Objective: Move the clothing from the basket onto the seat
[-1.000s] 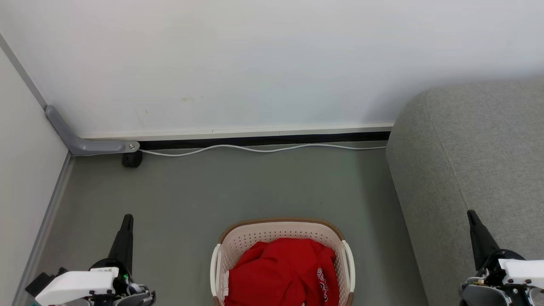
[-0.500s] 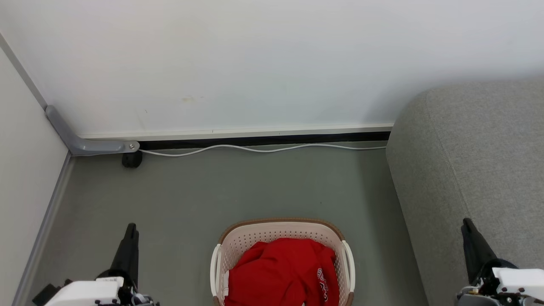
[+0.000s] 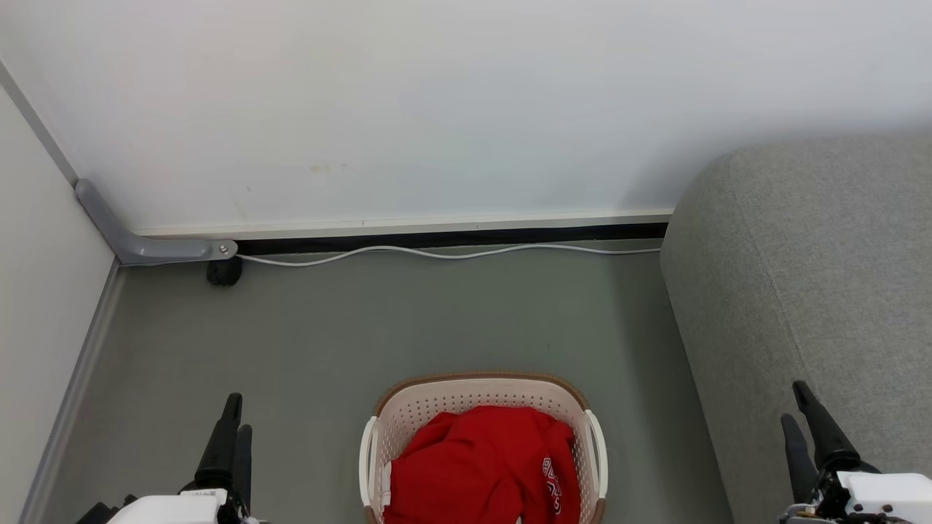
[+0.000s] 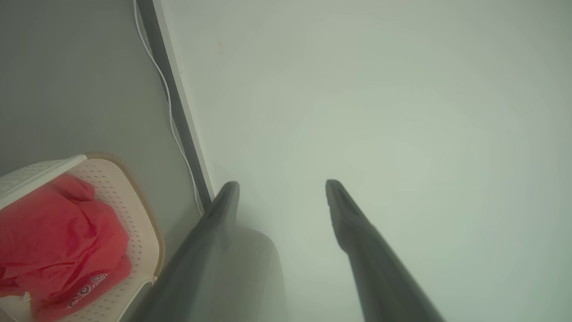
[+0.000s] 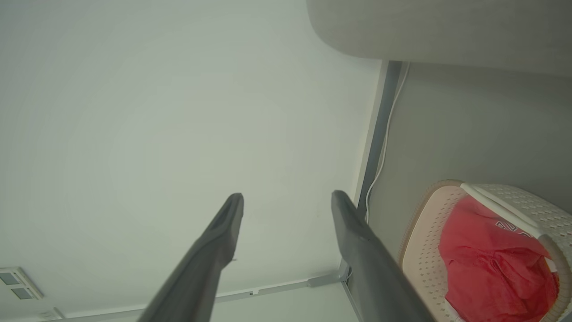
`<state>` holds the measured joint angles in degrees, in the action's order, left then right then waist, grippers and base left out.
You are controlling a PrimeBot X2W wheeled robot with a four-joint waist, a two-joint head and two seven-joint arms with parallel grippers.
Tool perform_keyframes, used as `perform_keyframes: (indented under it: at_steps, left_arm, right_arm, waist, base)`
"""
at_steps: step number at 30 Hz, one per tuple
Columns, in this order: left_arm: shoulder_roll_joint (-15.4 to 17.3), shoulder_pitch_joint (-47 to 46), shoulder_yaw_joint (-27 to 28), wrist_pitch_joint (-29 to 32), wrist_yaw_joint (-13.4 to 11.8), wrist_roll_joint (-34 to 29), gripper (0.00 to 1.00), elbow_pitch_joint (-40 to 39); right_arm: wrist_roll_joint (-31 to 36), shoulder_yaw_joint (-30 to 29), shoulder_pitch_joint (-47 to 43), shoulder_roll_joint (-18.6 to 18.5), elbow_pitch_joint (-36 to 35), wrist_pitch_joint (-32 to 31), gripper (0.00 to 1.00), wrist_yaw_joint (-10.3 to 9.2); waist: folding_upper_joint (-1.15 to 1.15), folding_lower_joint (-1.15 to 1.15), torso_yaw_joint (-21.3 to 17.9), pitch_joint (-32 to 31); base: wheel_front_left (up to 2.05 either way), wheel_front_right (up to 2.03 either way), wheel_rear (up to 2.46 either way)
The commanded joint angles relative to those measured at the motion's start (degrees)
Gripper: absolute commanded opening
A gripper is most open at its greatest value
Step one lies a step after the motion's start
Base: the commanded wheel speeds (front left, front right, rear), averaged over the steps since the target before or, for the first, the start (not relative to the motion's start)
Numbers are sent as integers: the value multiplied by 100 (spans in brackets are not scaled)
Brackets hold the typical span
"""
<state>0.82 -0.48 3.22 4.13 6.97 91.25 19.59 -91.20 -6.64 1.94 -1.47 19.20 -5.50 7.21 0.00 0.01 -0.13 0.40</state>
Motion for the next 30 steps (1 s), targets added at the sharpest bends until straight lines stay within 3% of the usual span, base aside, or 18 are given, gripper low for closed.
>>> perform_keyframes:
  at_steps: [1, 14, 30]
  left_arm:
    - [66, -327, 1, -35, 7, -82, 100, -113]
    - [84, -548, -57, -270, 12, -644, 100, -43]
    - [103, -713, -70, -522, 18, -1888, 100, -51]
  right_arm:
    - [60, 27, 295, -123, -169, 45, 100, 4]
    - [289, 375, 522, -398, -123, 364, 100, 7]
    - [1176, 715, 801, -688, 1, 659, 100, 10]
  waist:
    - [0, 0, -1, 3]
    - [0, 0, -15, 31]
    - [0, 0, -33, 55]
  base:
    - [0, 0, 0]
    - [0, 0, 0]
    - [0, 0, 0]
